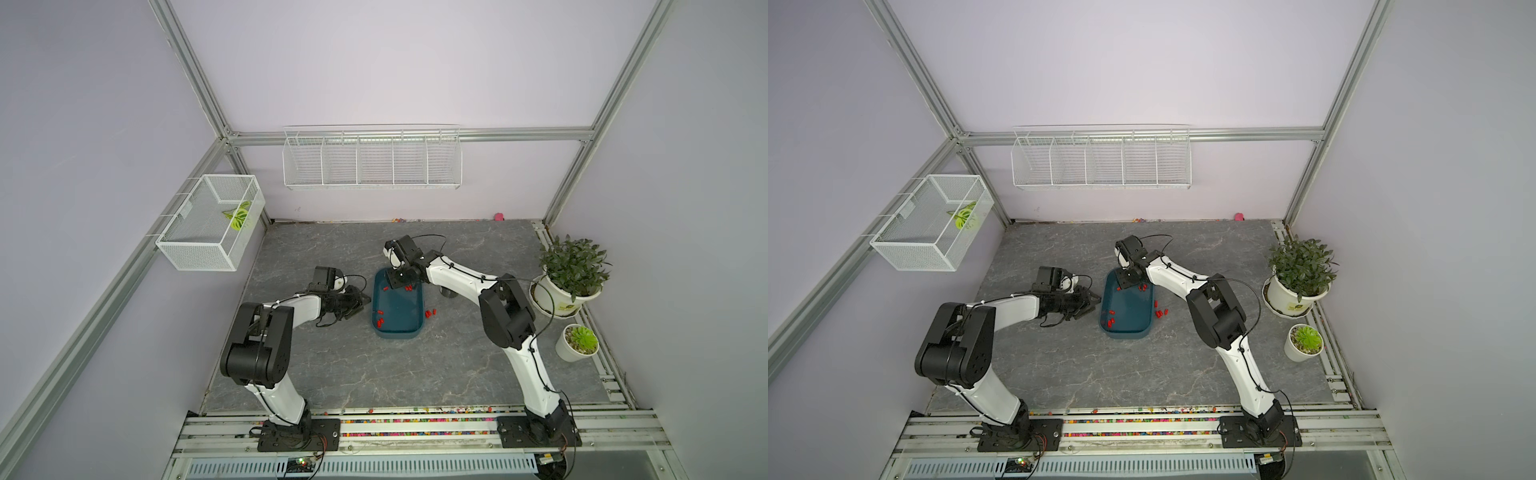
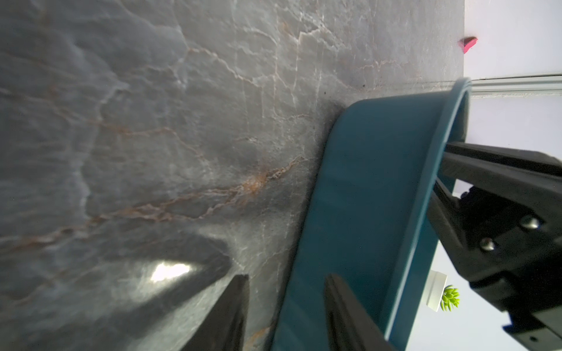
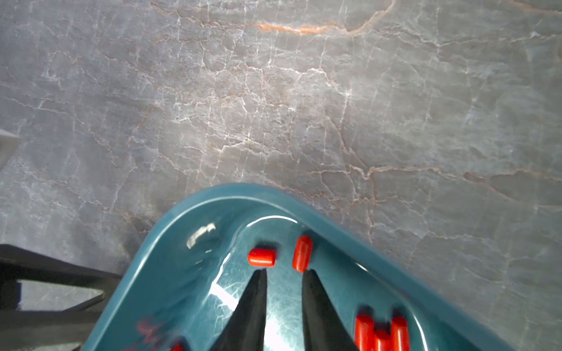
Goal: Take the screw protection sleeves out of the storage box
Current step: Pick up the screw protection sleeve from the storage box.
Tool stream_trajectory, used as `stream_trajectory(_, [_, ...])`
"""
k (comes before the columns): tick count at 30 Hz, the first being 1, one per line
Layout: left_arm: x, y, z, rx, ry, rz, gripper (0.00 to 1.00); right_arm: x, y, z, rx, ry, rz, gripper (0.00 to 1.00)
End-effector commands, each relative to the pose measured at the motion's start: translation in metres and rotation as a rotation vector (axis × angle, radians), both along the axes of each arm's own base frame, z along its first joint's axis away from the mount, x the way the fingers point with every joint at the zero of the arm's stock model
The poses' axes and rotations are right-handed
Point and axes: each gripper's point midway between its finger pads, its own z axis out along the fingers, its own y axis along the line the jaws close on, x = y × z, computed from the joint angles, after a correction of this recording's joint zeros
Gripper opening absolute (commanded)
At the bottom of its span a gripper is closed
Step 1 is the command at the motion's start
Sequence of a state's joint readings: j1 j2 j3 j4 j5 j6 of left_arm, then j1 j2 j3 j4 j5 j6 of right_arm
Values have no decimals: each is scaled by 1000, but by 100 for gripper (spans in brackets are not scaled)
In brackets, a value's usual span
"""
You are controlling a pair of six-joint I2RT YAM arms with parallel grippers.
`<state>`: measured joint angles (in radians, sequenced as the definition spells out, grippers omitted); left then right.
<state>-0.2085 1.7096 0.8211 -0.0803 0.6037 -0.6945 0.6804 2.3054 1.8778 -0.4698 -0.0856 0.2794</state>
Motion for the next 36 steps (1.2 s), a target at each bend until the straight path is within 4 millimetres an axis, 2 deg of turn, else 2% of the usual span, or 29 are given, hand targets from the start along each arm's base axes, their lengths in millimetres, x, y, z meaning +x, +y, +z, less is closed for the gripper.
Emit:
stream_trajectory(1, [6, -2, 2, -5, -18, -16, 47, 3, -5, -13, -35, 15, -6, 25])
stream_trajectory(27, [6, -3, 3, -11, -23, -22, 47, 8, -8, -42, -88, 64, -21, 27])
stream_trajectory(36, [6, -3, 3, -11, -23, -21, 47, 9, -9, -45, -92, 71, -28, 27])
